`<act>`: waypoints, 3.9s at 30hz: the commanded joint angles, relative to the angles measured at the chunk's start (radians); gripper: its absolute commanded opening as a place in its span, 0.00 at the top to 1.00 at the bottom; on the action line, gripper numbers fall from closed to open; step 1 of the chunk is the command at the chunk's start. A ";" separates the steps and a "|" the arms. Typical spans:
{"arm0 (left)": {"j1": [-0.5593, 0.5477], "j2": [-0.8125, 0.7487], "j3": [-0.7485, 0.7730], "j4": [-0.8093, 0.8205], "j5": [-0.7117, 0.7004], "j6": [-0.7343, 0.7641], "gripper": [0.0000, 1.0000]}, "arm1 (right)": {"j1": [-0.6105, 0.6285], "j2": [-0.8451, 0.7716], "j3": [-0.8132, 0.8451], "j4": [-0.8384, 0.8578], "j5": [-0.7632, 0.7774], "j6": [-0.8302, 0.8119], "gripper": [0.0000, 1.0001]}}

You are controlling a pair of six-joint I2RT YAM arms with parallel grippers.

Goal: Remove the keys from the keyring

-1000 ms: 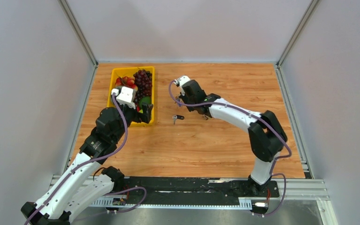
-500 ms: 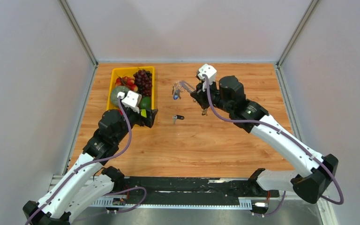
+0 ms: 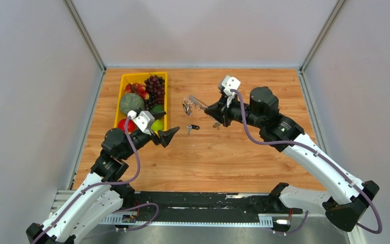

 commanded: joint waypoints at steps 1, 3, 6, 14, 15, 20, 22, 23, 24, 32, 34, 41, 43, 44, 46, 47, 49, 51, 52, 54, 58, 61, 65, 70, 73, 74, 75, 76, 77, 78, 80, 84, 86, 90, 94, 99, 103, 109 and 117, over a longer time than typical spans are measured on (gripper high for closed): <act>0.001 -0.007 0.007 0.099 0.147 0.001 0.14 | 0.001 -0.040 -0.016 0.068 -0.085 -0.042 1.00; 0.001 -0.008 0.008 0.106 0.162 -0.007 0.15 | 0.002 -0.049 -0.026 0.070 -0.102 -0.051 1.00; 0.001 -0.006 0.007 0.119 0.189 -0.015 0.20 | 0.003 -0.058 -0.041 0.073 -0.126 -0.059 1.00; 0.001 -0.003 0.011 0.122 0.197 -0.016 0.32 | 0.003 -0.069 -0.060 0.074 -0.200 -0.081 1.00; 0.002 -0.002 0.010 0.123 0.206 -0.017 0.33 | 0.003 -0.071 -0.063 0.073 -0.209 -0.084 1.00; 0.001 0.000 0.005 0.154 0.279 -0.031 0.33 | 0.002 -0.076 -0.080 0.072 -0.263 -0.105 1.00; 0.000 0.002 0.006 0.157 0.301 -0.034 0.33 | 0.003 -0.081 -0.089 0.071 -0.280 -0.114 1.00; 0.000 0.002 0.007 0.159 0.303 -0.034 0.33 | 0.004 -0.084 -0.091 0.071 -0.291 -0.118 1.00; 0.001 0.001 0.006 0.159 0.305 -0.035 0.33 | 0.004 -0.087 -0.094 0.070 -0.301 -0.123 1.00; 0.001 0.009 -0.004 0.204 0.418 -0.057 0.37 | 0.005 -0.085 -0.099 0.065 -0.331 -0.134 1.00; 0.001 0.013 -0.004 0.202 0.423 -0.054 0.39 | 0.007 -0.084 -0.098 0.065 -0.334 -0.134 1.00; 0.002 0.028 -0.004 0.214 0.460 -0.055 0.58 | 0.011 -0.080 -0.094 0.060 -0.335 -0.138 1.00; 0.002 0.029 -0.004 0.209 0.461 -0.051 0.70 | 0.011 -0.085 -0.096 0.060 -0.328 -0.139 1.00; 0.001 0.027 -0.005 0.205 0.459 -0.046 0.79 | 0.011 -0.086 -0.098 0.061 -0.326 -0.140 1.00; 0.002 0.025 -0.006 0.201 0.449 -0.043 0.91 | 0.011 -0.086 -0.097 0.059 -0.320 -0.141 1.00; 0.002 0.026 -0.005 0.200 0.441 -0.042 0.95 | 0.011 -0.086 -0.098 0.057 -0.316 -0.143 1.00; 0.002 0.025 -0.004 0.190 0.429 -0.037 0.99 | 0.010 -0.090 -0.100 0.055 -0.301 -0.149 1.00; 0.002 0.022 -0.002 0.178 0.415 -0.023 1.00 | 0.011 -0.094 -0.106 0.056 -0.280 -0.153 1.00; 0.001 0.022 0.001 0.162 0.407 -0.017 1.00 | 0.011 -0.096 -0.109 0.055 -0.267 -0.154 1.00; 0.002 0.014 0.008 0.130 0.363 0.004 1.00 | 0.011 -0.103 -0.122 0.057 -0.235 -0.153 1.00; 0.002 0.009 0.026 0.069 0.264 0.039 1.00 | 0.011 -0.120 -0.160 0.060 -0.169 -0.139 0.99; 0.001 0.008 0.039 0.033 0.204 0.071 1.00 | 0.010 -0.135 -0.200 0.076 -0.138 -0.114 0.86; 0.002 0.045 0.073 -0.046 0.162 0.098 1.00 | 0.011 -0.159 -0.273 0.134 -0.131 -0.053 0.47; -0.002 0.160 0.237 -0.235 0.174 0.129 1.00 | 0.011 -0.186 -0.344 0.197 -0.124 0.001 0.42; -0.026 0.212 0.351 -0.362 0.166 0.148 1.00 | 0.011 -0.199 -0.360 0.226 -0.124 0.015 0.42; -0.051 0.233 0.369 -0.387 0.147 0.169 1.00 | 0.011 -0.202 -0.363 0.236 -0.124 0.021 0.42; -0.067 0.249 0.402 -0.431 0.135 0.181 1.00 | 0.011 -0.205 -0.368 0.249 -0.122 0.026 0.43; -0.101 0.257 0.417 -0.450 0.098 0.206 1.00 | 0.011 -0.208 -0.375 0.270 -0.120 0.034 0.43; -0.121 0.271 0.442 -0.487 0.075 0.219 1.00 | 0.011 -0.210 -0.383 0.291 -0.117 0.041 0.43; -0.160 0.277 0.452 -0.520 0.032 0.248 1.00 | 0.011 -0.213 -0.395 0.316 -0.109 0.049 0.43; -0.216 0.297 0.476 -0.556 -0.048 0.287 1.00 | 0.011 -0.216 -0.420 0.385 -0.094 0.062 0.44; -0.310 0.334 0.501 -0.587 -0.215 0.364 1.00 | 0.011 -0.231 -0.500 0.529 -0.066 0.115 0.42; -0.343 0.342 0.506 -0.577 -0.286 0.391 1.00 | 0.011 -0.235 -0.518 0.558 -0.061 0.124 0.39; -0.364 0.326 0.478 -0.500 -0.341 0.435 1.00 | 0.010 -0.223 -0.535 0.589 -0.079 0.130 0.38; -0.367 0.303 0.435 -0.435 -0.326 0.466 1.00 | 0.011 -0.204 -0.535 0.615 -0.106 0.167 0.40; -0.369 0.260 0.365 -0.356 -0.305 0.478 1.00 | 0.011 -0.175 -0.540 0.636 -0.167 0.198 0.49; -0.370 0.206 0.293 -0.302 -0.236 0.508 1.00 | 0.012 -0.168 -0.541 0.645 -0.190 0.202 0.56; -0.370 0.129 0.212 -0.220 -0.145 0.530 1.00 | 0.018 -0.189 -0.567 0.697 -0.224 0.201 0.69; -0.371 0.138 0.209 -0.221 -0.023 0.525 1.00 | 0.039 -0.156 -0.564 0.696 -0.264 0.181 0.70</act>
